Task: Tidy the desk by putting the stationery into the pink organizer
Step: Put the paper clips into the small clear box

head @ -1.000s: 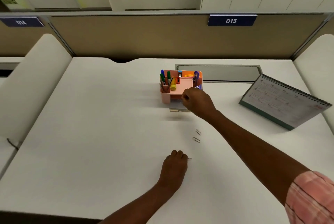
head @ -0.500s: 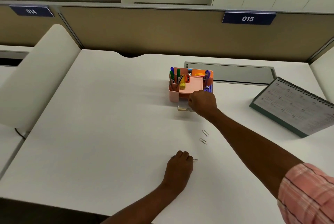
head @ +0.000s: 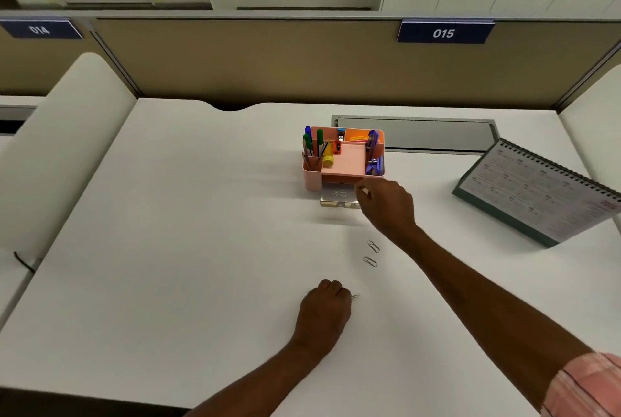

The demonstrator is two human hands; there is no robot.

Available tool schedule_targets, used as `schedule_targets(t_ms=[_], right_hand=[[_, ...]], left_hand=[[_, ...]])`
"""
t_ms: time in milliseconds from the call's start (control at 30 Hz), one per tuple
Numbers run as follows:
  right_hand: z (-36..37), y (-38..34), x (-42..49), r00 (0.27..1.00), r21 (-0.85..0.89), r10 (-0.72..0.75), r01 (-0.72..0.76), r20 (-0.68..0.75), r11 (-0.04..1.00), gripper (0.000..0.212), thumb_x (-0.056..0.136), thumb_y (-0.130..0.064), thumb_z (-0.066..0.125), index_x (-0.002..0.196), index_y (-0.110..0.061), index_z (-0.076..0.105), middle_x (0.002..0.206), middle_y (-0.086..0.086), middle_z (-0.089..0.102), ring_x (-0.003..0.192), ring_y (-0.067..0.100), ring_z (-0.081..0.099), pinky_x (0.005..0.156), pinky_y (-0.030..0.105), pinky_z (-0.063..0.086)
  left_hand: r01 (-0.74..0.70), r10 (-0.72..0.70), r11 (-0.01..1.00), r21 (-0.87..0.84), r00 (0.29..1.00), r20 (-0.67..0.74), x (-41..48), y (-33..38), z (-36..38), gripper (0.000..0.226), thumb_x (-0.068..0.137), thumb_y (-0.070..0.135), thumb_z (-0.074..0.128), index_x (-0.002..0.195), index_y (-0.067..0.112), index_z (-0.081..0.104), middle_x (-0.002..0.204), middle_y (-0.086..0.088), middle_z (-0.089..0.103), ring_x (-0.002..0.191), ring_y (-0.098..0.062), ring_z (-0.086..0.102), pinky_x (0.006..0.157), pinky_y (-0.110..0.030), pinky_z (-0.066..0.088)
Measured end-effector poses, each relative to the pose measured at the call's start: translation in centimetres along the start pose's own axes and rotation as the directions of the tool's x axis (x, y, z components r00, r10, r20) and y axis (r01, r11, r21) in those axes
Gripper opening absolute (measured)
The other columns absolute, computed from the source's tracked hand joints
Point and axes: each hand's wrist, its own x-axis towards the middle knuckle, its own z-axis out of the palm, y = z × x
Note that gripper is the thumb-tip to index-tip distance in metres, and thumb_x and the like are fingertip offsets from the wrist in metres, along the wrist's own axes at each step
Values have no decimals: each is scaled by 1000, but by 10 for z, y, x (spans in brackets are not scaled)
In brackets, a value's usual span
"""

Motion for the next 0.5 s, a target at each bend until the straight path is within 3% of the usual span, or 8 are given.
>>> schedule_targets(t_ms=[67,267,367,500], right_hand=[[-2,7,-31,999,47,39,-38,-14,998,16,98,-31,60,103,-24,73,96,-3,75,77,18,68,62,29,53],[27,38,-110,958,34,128,-142,256,989,18,98,-35,57,91,-25,69,94,-4,64,85,22,64,66,34,49],[39,42,-129,961,-9,85,-86,264,996,20,99,-37,55,87,-24,64,90,-5,57,85,19,60,61,33,45],[43,39,-138,975,-163,-59,95,213,982,16,93,-22,67,79,-15,65,84,3,59,77,26,62,46,35,44]], left_hand=[[12,-12,999,-39,1000,-3,0,-1,-1,15,83,20,71,72,24,63,74,7,59,73,-14,59,53,-30,46],[76,-73,994,-84,997,35,8,-7,-8,13,86,28,71,74,27,64,74,10,59,72,-9,58,48,-26,46],[128,-124,984,-121,991,40,13,-13,-11,11,87,31,69,77,28,64,74,10,59,72,-9,58,50,-27,48],[228,-228,954,-194,973,25,23,-19,-22,11,92,34,63,84,27,67,80,10,61,78,-10,61,60,-32,53]])
